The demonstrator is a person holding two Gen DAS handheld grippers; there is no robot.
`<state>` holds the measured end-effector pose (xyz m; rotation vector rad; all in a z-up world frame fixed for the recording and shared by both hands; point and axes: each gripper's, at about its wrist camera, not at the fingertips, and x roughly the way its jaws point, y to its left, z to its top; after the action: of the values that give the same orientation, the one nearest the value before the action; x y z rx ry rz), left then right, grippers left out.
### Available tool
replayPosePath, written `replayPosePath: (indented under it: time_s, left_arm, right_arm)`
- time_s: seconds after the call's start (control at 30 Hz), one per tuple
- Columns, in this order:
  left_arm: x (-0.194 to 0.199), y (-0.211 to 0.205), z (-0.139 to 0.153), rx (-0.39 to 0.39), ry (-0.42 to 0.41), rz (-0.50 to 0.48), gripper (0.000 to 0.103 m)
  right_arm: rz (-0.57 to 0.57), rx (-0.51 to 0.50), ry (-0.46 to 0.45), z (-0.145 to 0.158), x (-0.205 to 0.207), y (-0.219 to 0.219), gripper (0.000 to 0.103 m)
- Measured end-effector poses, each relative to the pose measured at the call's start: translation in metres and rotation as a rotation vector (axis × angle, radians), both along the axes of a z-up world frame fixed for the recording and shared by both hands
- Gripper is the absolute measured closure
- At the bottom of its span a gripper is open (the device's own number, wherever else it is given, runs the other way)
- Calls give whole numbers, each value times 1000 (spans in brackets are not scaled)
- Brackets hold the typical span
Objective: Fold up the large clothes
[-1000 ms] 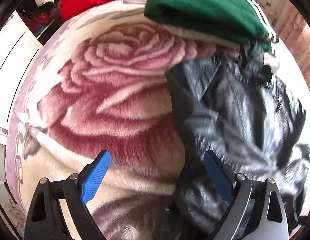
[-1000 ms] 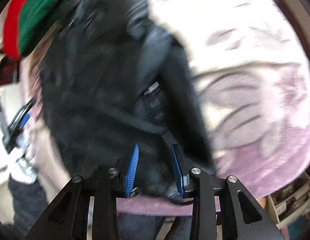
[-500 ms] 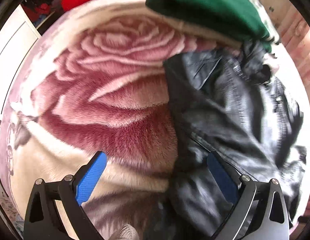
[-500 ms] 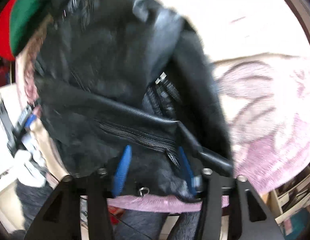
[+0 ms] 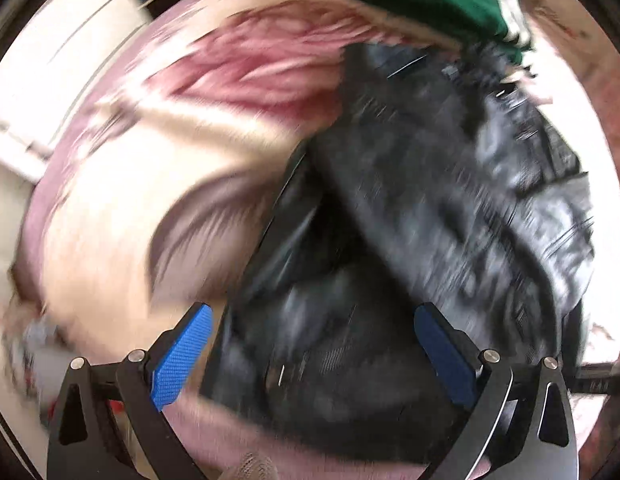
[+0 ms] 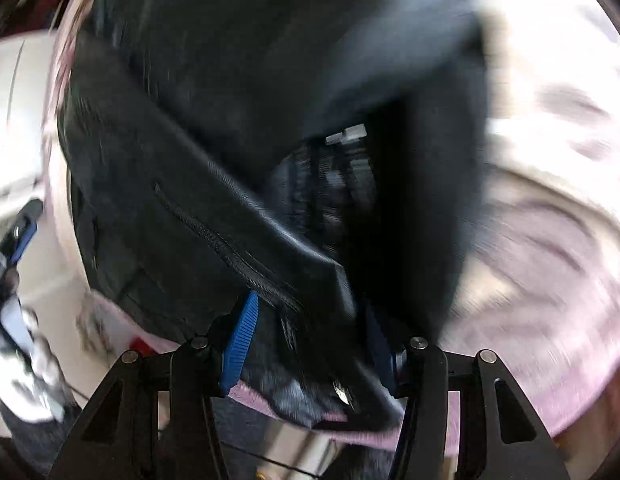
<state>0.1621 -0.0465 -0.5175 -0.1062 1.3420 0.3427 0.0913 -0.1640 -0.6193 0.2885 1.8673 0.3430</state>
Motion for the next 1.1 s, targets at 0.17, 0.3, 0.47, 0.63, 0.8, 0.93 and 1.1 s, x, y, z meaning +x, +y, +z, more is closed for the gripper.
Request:
replayPosePath:
  time_s: [0.17, 0.3, 0.47, 0.63, 0.8, 0.93, 1.1]
  left_arm:
    - [-56, -15, 8, 30, 48, 182, 0]
    - [-78, -46, 1, 38, 84, 234, 0]
    - [-77, -114, -6, -14, 64, 122, 0]
    - [-72, -211, -20, -123, 45, -172, 0]
    - [-70, -296, -65, -37, 89, -407, 0]
    - [-58, -299, -82, 51, 69, -397, 69]
    - [-72, -281, -62, 6, -51, -404, 90]
  right_arm:
    - [28, 99, -168, 46, 5, -17, 99]
    - [116, 8, -287, 43, 11, -35, 96]
    - [-44, 201, -101, 33, 22, -92, 60]
    - [-164, 200, -94, 62, 19, -176, 47]
    - [-238, 167, -53, 68, 30, -250, 47]
    - [-243, 174, -65, 64, 64, -284, 47]
    - [-270, 284, -96, 41, 132, -265, 47]
